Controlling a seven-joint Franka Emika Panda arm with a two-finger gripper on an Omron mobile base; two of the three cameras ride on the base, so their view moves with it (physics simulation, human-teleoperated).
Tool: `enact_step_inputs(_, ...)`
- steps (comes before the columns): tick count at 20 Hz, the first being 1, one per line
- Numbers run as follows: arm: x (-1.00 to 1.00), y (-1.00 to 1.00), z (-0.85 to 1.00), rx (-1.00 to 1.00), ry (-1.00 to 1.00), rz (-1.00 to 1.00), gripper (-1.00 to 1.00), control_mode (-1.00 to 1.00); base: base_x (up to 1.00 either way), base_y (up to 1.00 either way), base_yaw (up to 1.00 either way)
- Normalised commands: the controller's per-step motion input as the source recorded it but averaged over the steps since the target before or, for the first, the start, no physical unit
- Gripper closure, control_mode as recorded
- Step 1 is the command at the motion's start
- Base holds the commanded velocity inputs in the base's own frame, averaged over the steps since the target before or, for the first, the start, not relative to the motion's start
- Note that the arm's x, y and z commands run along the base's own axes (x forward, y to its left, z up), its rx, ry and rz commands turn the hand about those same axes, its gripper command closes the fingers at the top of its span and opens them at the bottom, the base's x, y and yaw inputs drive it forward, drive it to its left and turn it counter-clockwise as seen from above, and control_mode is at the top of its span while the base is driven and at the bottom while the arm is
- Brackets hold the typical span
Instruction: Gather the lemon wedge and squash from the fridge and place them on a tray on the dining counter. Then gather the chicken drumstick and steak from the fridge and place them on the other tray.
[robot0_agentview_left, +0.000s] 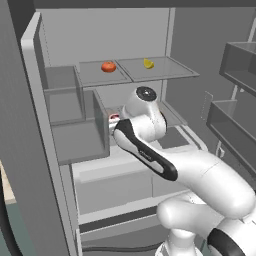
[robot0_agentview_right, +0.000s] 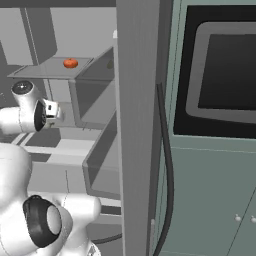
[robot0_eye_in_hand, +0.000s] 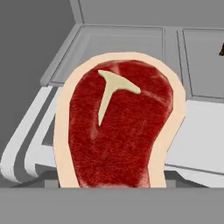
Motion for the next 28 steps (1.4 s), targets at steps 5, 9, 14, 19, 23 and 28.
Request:
enact_step_inputs(5, -0.95, -0.2, 0.06, 0.0, 0.04, 0.05, 1.0, -1.0, 0.0, 0.0, 0.0)
enact_step_inputs(9, -0.9, -0.29, 0.26, -0.01, 0.01, 0.01, 1.0, -1.0, 0.0, 0.0, 0.0)
enact_step_inputs(14, -0.83, -0.35, 0.4, -0.06, -0.03, 0.01, 1.0, -1.0, 0.0, 0.0, 0.0)
enact_step_inputs(19, -0.79, -0.44, 0.5, -0.11, -0.11, 0.0, 1.0, -1.0, 0.0, 0.0, 0.0)
enact_step_inputs(23, -0.82, -0.45, 0.32, -0.06, -0.09, 0.0, 1.0, -1.0, 0.0, 0.0, 0.0)
enact_step_inputs(28, -0.75, -0.34, 0.05, 0.01, -0.01, 0.0, 1.0, -1.0, 0.0, 0.0, 0.0)
